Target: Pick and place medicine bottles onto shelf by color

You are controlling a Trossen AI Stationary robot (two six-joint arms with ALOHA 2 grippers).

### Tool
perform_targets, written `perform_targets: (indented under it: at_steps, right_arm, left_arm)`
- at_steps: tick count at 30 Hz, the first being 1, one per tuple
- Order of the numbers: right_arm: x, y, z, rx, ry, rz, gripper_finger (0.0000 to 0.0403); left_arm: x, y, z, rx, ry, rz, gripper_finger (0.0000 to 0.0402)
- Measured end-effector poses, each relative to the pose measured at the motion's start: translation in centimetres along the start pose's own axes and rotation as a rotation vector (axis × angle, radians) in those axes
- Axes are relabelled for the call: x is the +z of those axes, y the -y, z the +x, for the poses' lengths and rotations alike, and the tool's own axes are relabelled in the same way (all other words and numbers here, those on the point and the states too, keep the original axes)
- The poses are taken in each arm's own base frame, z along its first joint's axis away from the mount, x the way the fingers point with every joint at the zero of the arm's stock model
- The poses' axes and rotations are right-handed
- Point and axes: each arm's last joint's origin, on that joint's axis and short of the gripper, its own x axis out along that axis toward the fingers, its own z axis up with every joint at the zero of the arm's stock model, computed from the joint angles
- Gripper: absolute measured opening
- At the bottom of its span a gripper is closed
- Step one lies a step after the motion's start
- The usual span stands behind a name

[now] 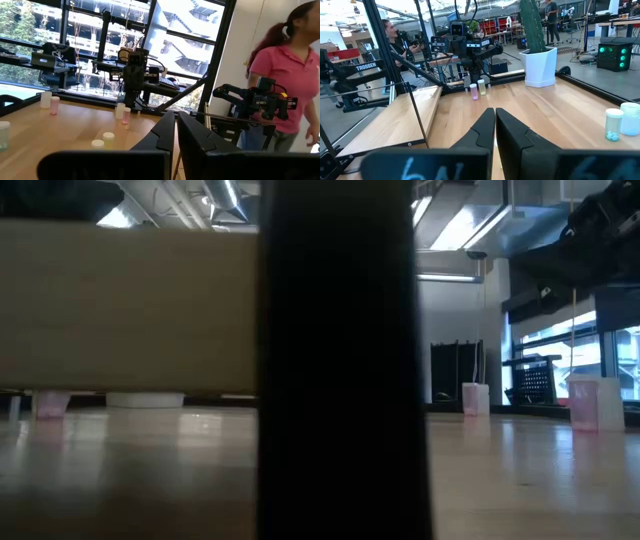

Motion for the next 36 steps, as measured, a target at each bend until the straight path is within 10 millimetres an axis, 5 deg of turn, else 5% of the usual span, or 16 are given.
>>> perform_targets:
  at_steps: [5, 11, 17, 27, 36]
  right_arm:
    - [1.3, -0.2, -0.1, 0.036, 0.132, 0.021, 0.0019]
    - [3.3, -1.1, -0.6, 0.251, 0.301, -0.154, 0.0019]
    - [5.8, -1.2, -1.1, 0.162, 0.352, -0.288, 0.0019]
    - [14.4, -1.7, -0.7, -0.232, 0.149, -0.441, 0.0005]
    - [20.1, -4.1, 4.2, -0.248, -0.262, -0.418, 0.0002]
  left_arm:
    - [0.0, 0.0, 0.0, 0.0, 0.0, 0.0, 0.0014]
    - [0.0, 0.0, 0.0, 0.0, 0.0, 0.0, 0.0014]
    - [0.0, 0.0, 0.0, 0.0, 0.0, 0.0, 0.0014]
    - [0.0, 0.0, 0.0, 0.0, 0.0, 0.0, 0.0014]
    - [0.0, 0.0, 0.0, -0.001, 0.0, 0.0, 0.0014]
